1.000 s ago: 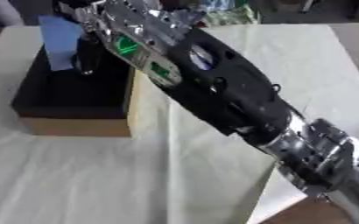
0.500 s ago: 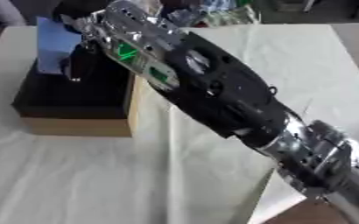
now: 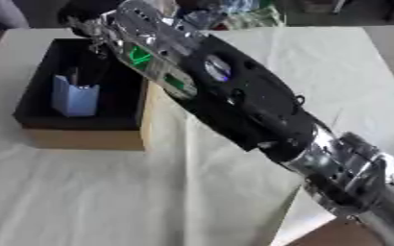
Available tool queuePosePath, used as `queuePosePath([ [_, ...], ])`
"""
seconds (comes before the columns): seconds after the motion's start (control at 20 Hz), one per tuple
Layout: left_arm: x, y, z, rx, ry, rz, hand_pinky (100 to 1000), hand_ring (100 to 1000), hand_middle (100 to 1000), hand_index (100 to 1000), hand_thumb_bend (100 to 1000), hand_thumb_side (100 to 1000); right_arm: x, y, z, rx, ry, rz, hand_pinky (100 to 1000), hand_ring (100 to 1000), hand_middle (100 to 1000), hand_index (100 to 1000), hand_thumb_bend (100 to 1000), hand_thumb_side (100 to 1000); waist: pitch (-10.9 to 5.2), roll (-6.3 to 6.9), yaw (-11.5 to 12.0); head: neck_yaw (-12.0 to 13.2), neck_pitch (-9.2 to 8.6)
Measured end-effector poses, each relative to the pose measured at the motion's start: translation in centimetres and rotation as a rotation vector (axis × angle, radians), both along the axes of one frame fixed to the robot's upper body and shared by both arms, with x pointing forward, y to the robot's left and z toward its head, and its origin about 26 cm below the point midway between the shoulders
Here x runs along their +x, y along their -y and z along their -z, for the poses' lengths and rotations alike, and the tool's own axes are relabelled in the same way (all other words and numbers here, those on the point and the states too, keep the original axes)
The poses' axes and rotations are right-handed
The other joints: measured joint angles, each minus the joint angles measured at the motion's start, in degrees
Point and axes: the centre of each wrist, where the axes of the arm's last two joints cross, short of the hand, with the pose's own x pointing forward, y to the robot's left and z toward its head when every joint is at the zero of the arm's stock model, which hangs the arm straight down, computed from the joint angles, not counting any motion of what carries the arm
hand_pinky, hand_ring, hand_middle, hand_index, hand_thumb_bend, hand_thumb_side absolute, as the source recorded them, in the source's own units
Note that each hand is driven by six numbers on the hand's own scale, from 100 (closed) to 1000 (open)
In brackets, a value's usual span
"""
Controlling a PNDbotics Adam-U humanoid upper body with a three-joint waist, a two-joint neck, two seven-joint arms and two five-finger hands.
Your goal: Pick up objects on the table and place them in the box.
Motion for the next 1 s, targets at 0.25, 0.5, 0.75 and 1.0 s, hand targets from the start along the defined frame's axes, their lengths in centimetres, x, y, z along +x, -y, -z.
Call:
queuePosePath([
  [0.25, 0.0, 0.0, 0.0, 0.000, 0.000, 0.000, 966, 705, 661, 851, 100, 544, 0.2, 0.1, 0.2, -0.011, 0.014, 0.022, 963, 1000, 961, 1000, 219, 243, 0.00, 0.02, 0.0, -0.1, -0.01],
  [0.5, 0.0, 0.0, 0.0, 0.000, 0.000, 0.000, 966, 705, 661, 851, 100, 544, -0.1, 0.5, -0.4, 0.012, 0.035, 0.021, 951, 984, 938, 1000, 106, 246, 0.00, 0.02, 0.0, -0.1, -0.01],
  [0.75, 0.0, 0.0, 0.0, -0.001, 0.000, -0.001, 966, 705, 661, 850, 100, 545, -2.9, 2.7, -3.1, 0.104, 0.153, -0.001, 907, 921, 838, 860, 100, 112, 0.00, 0.02, -0.5, 0.2, -0.01],
  [1.0, 0.0, 0.0, 0.0, 0.000, 0.001, -0.003, 965, 705, 660, 849, 100, 543, -7.7, 7.1, -5.5, 0.266, 0.362, 0.014, 872, 855, 756, 808, 100, 121, 0.00, 0.12, -1.0, 0.9, -0.01],
])
